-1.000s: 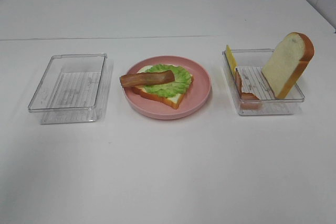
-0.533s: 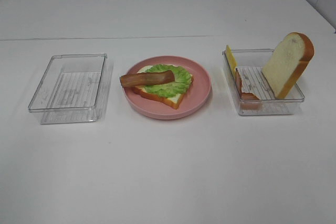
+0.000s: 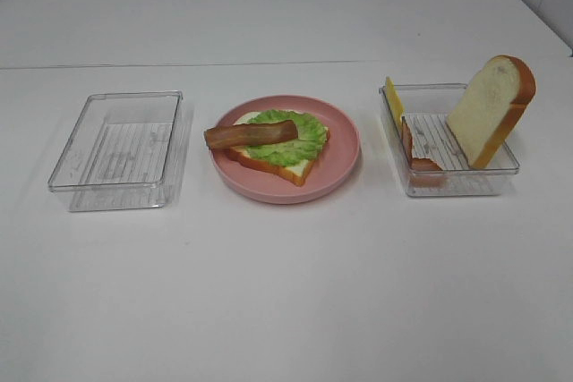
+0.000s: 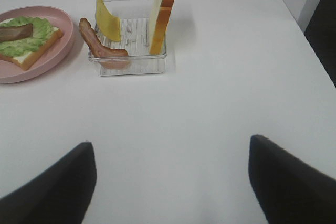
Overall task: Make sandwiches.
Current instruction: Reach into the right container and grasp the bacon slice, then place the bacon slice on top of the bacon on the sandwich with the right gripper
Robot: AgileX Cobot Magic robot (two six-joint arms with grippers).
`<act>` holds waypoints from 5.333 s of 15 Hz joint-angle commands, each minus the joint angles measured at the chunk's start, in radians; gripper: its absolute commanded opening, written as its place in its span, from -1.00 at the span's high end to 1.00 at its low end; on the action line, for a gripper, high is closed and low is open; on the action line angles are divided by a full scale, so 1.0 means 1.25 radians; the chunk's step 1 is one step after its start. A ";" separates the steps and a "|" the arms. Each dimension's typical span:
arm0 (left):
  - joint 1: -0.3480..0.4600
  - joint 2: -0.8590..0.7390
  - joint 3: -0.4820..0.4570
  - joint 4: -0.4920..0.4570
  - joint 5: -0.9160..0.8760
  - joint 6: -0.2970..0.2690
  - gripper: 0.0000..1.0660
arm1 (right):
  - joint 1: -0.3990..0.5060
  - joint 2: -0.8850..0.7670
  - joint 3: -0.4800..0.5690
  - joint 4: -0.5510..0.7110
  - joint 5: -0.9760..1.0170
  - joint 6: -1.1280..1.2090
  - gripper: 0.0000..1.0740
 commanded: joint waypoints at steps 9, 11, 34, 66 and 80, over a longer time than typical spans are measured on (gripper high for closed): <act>-0.002 -0.018 0.030 -0.059 -0.065 0.062 -0.49 | -0.006 0.137 -0.020 0.033 -0.191 -0.008 -0.41; -0.002 -0.018 0.030 -0.058 -0.065 0.062 -0.49 | -0.006 0.249 -0.020 0.058 -0.272 -0.009 -0.41; -0.002 -0.018 0.030 -0.058 -0.065 0.061 -0.49 | 0.220 1.563 -0.865 0.119 0.006 -0.060 -0.36; -0.002 -0.018 0.030 -0.054 -0.065 0.060 -0.49 | 0.261 1.629 -1.026 0.573 -0.034 -0.141 1.00; -0.002 -0.018 0.030 -0.054 -0.065 0.060 -0.49 | 0.302 1.842 -1.026 0.998 -0.149 -0.305 1.00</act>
